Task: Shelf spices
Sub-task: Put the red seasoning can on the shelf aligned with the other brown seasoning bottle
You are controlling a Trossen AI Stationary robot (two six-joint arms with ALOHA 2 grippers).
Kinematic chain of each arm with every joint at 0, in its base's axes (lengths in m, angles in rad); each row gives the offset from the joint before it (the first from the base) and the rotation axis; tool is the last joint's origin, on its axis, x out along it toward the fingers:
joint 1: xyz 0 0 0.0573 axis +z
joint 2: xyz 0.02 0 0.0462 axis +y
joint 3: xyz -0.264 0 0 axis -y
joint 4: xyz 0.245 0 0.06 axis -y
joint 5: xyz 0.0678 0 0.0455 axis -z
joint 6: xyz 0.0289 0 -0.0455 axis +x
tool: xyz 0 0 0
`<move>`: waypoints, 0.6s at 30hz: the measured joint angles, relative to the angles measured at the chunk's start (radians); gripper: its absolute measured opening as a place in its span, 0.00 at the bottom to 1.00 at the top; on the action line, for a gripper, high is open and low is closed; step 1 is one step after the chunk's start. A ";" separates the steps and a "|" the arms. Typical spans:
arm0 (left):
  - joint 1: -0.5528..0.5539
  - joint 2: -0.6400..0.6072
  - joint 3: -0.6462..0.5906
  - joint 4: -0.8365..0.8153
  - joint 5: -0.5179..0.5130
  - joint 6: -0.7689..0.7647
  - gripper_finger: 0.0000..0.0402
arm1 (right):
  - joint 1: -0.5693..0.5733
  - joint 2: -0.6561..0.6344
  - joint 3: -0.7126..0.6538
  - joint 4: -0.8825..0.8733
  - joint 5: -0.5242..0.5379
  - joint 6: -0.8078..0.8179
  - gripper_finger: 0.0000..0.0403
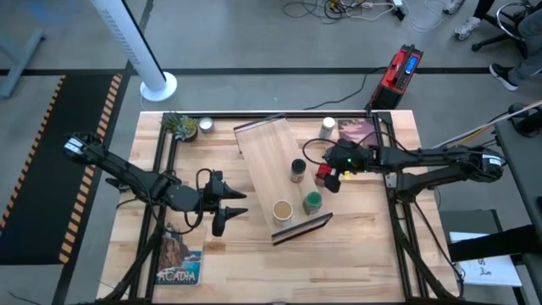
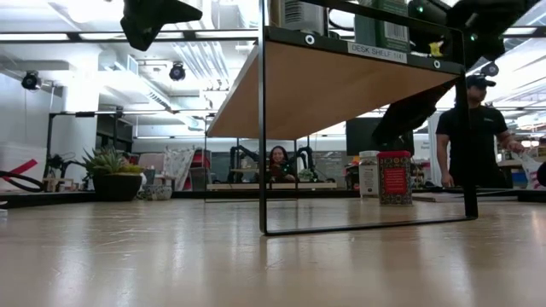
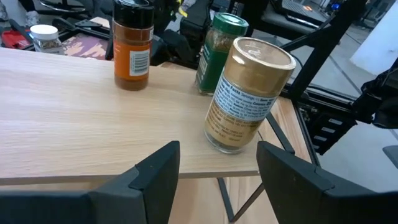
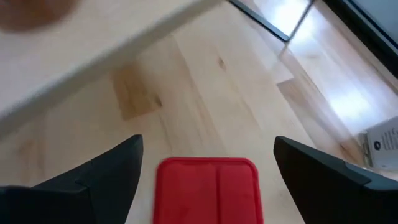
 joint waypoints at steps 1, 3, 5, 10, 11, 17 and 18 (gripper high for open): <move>0.000 0.000 0.000 -0.001 0.000 0.000 0.51 | 0.000 0.000 -0.015 0.024 0.001 -0.002 0.84; 0.000 0.000 0.000 -0.003 0.000 0.000 0.51 | 0.001 -0.002 -0.041 0.067 -0.002 -0.001 0.84; 0.000 0.000 0.000 -0.004 0.000 -0.003 0.51 | 0.005 -0.004 -0.062 0.085 -0.009 -0.001 0.84; 0.000 0.000 0.000 -0.017 0.000 -0.011 0.51 | 0.020 -0.011 -0.098 0.087 -0.010 -0.009 0.84; 0.000 0.000 0.000 -0.018 0.000 -0.011 0.51 | 0.020 -0.013 -0.102 0.089 -0.010 -0.011 0.84; 0.000 0.000 0.000 -0.015 0.000 -0.020 0.51 | 0.020 -0.017 -0.106 0.089 -0.010 -0.002 0.84; 0.000 0.000 0.000 -0.015 0.000 -0.023 0.51 | 0.020 -0.015 -0.106 0.088 -0.009 -0.002 0.84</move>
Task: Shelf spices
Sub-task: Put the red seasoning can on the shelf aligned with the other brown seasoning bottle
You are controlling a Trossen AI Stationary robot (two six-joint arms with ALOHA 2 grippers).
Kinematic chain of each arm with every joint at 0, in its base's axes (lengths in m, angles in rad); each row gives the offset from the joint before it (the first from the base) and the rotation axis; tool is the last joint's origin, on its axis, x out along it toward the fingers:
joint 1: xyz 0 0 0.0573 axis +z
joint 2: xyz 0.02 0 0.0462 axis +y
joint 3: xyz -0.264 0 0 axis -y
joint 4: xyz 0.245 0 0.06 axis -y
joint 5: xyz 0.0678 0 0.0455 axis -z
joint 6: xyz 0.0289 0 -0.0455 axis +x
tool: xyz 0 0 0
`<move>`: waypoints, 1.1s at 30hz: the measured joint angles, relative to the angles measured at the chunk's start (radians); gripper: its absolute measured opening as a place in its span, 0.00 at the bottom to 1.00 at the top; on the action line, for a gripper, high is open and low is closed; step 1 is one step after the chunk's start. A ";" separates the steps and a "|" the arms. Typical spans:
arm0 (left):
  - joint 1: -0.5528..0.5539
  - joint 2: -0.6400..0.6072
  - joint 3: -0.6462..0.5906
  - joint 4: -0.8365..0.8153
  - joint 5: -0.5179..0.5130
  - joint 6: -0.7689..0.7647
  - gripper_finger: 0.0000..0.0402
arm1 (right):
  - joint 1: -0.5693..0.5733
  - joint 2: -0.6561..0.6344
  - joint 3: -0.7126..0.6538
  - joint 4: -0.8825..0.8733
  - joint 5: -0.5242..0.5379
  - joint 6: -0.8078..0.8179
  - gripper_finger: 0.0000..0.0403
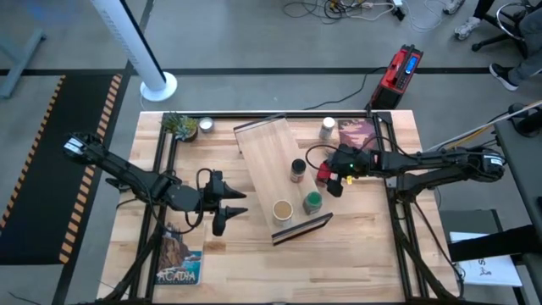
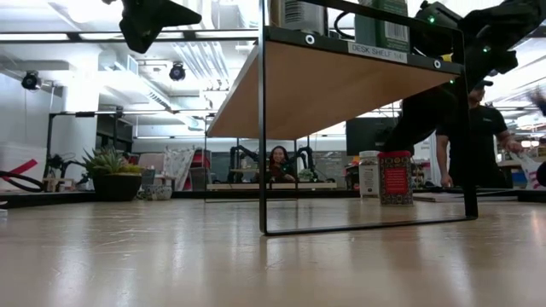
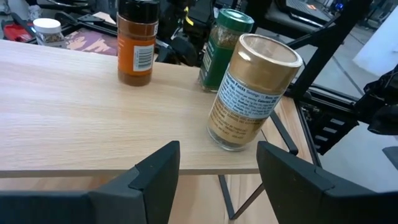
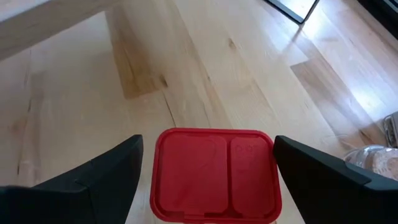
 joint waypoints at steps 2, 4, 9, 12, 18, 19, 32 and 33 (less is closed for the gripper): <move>0.000 0.000 0.000 0.000 0.000 -0.005 0.51 | 0.000 0.000 -0.002 0.000 0.000 0.000 0.84; 0.000 0.000 0.002 0.002 0.000 -0.012 0.51 | 0.000 0.000 -0.005 -0.001 0.002 0.000 0.84; -0.001 0.000 0.003 0.005 0.000 -0.015 0.51 | 0.000 0.002 -0.008 -0.009 -0.001 0.024 0.84; -0.001 0.000 0.003 0.005 0.000 -0.015 0.51 | 0.000 0.002 -0.009 -0.010 -0.001 0.035 0.84; -0.001 0.000 0.003 0.006 0.000 -0.015 0.51 | 0.000 0.002 -0.012 -0.006 0.006 0.037 0.84; -0.001 0.000 0.003 0.006 0.000 -0.015 0.51 | 0.000 0.002 -0.012 -0.007 0.006 0.037 0.84; 0.002 0.000 0.004 0.008 0.000 0.000 0.51 | 0.004 0.126 -0.001 0.002 -0.020 0.029 0.84; 0.002 0.000 0.004 0.008 0.000 0.000 0.51 | 0.004 0.141 0.001 0.009 -0.020 0.029 0.84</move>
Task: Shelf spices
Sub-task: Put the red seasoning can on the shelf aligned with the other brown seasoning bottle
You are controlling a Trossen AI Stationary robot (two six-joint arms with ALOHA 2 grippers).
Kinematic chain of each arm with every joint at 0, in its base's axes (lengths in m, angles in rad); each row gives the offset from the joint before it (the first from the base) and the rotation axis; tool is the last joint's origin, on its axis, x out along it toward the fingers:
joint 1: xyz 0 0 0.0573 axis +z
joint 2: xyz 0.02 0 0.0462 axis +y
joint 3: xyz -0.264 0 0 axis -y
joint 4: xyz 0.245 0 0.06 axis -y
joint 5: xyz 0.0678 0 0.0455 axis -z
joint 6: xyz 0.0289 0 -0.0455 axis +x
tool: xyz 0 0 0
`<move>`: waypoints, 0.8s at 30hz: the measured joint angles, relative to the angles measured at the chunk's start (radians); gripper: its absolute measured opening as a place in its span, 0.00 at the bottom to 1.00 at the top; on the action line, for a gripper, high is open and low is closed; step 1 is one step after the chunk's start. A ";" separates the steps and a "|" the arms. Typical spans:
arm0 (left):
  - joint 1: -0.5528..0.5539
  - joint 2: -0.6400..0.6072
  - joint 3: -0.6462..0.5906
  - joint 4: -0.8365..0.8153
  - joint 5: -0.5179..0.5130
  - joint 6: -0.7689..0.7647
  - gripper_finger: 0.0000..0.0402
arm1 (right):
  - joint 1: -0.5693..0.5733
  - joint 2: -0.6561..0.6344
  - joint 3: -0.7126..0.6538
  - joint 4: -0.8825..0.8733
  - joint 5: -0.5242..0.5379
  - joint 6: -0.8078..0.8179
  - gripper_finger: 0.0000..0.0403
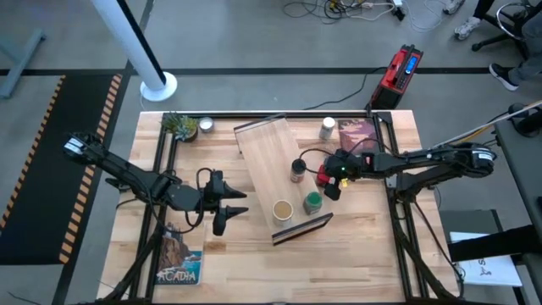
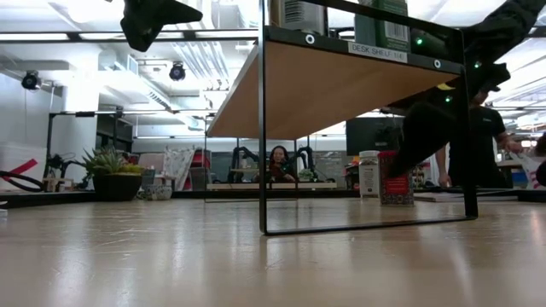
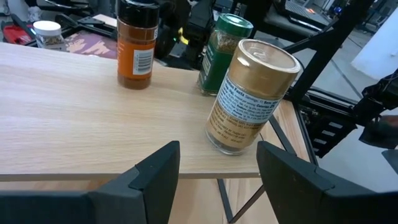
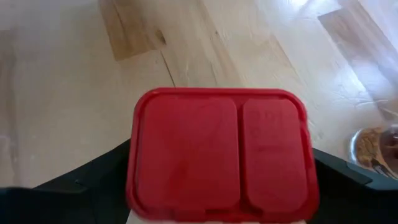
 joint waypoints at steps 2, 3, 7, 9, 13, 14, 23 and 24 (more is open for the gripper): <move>0.000 0.000 0.000 0.000 0.000 -0.003 0.51 | 0.000 0.027 0.008 0.021 0.000 -0.001 0.84; 0.000 0.000 0.000 0.000 0.000 -0.003 0.51 | 0.000 0.040 0.011 0.036 0.000 -0.003 0.84; 0.000 0.000 0.000 0.000 0.000 -0.003 0.51 | 0.000 0.072 0.014 0.074 0.000 -0.012 0.83; 0.000 0.000 0.000 -0.001 0.002 -0.004 0.51 | 0.000 0.081 0.015 0.080 0.001 -0.013 0.83; 0.000 0.000 0.000 -0.005 0.018 -0.006 0.51 | 0.000 0.078 0.015 0.076 0.001 -0.013 0.77; 0.000 0.000 0.000 -0.004 0.018 -0.006 0.51 | 0.000 0.074 0.015 0.073 0.001 -0.013 0.74; -0.003 0.000 0.000 -0.009 0.019 -0.013 0.51 | 0.000 0.063 0.015 0.055 0.001 -0.014 0.67; -0.003 0.000 0.000 -0.009 0.021 -0.015 0.51 | 0.000 0.061 0.015 0.052 0.001 -0.014 0.67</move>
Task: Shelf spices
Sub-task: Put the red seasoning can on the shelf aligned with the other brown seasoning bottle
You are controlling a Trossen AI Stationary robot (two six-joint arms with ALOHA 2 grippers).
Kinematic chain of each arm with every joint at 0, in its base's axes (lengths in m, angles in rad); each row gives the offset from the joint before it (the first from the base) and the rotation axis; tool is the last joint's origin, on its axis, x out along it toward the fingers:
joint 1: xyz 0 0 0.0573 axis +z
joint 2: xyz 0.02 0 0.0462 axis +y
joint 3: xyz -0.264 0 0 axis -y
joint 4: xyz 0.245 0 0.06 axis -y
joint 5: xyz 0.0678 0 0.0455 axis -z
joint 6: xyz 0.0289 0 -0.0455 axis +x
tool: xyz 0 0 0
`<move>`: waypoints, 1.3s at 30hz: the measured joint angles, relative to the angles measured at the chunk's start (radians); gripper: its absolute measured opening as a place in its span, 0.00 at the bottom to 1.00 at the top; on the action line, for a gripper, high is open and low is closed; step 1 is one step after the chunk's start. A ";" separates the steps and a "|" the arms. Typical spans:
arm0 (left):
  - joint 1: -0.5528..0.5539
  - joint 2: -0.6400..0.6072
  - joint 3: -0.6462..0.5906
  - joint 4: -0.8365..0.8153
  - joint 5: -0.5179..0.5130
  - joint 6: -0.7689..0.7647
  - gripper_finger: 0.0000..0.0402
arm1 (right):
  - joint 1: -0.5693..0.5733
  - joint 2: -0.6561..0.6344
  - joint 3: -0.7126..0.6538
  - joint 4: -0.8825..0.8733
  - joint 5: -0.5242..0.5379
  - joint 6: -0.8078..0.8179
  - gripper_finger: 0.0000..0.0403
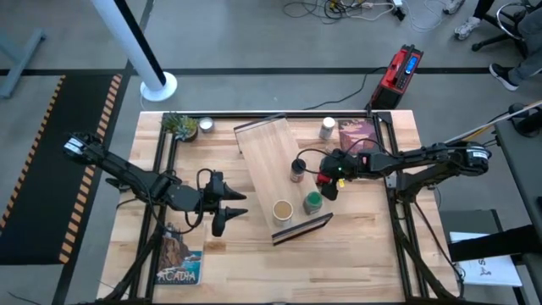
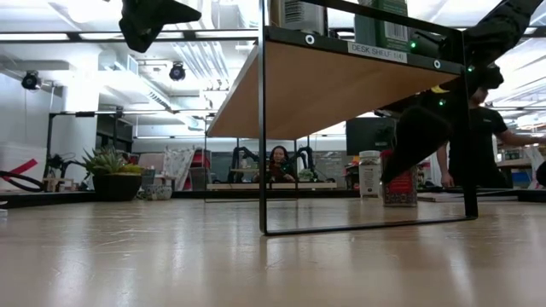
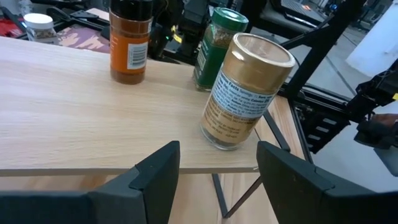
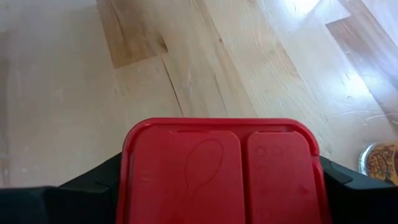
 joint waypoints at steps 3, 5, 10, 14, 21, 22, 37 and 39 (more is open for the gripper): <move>-0.001 0.000 0.000 -0.002 0.011 -0.007 0.51 | 0.000 -0.025 0.000 -0.013 0.000 0.000 0.69; -0.001 0.000 0.000 -0.002 0.011 -0.008 0.51 | 0.000 -0.051 0.000 -0.023 0.000 -0.003 0.69; -0.001 0.000 0.000 -0.001 0.011 -0.008 0.51 | 0.000 -0.124 0.004 -0.043 -0.006 -0.016 0.68; -0.001 0.000 0.000 -0.002 0.011 -0.008 0.51 | 0.000 -0.175 0.026 -0.110 -0.006 -0.031 0.68; 0.000 0.000 0.000 0.001 0.012 -0.008 0.51 | 0.000 -0.275 0.124 -0.227 0.000 -0.071 0.68; 0.000 0.000 0.000 0.001 0.012 -0.008 0.51 | 0.000 -0.285 0.143 -0.231 0.000 -0.083 0.68; -0.001 0.000 0.000 -0.001 0.022 -0.008 0.51 | 0.000 -0.300 0.459 -0.400 0.172 -0.290 0.68; -0.001 0.000 0.000 -0.001 0.022 -0.008 0.51 | 0.000 -0.286 0.496 -0.399 0.177 -0.328 0.68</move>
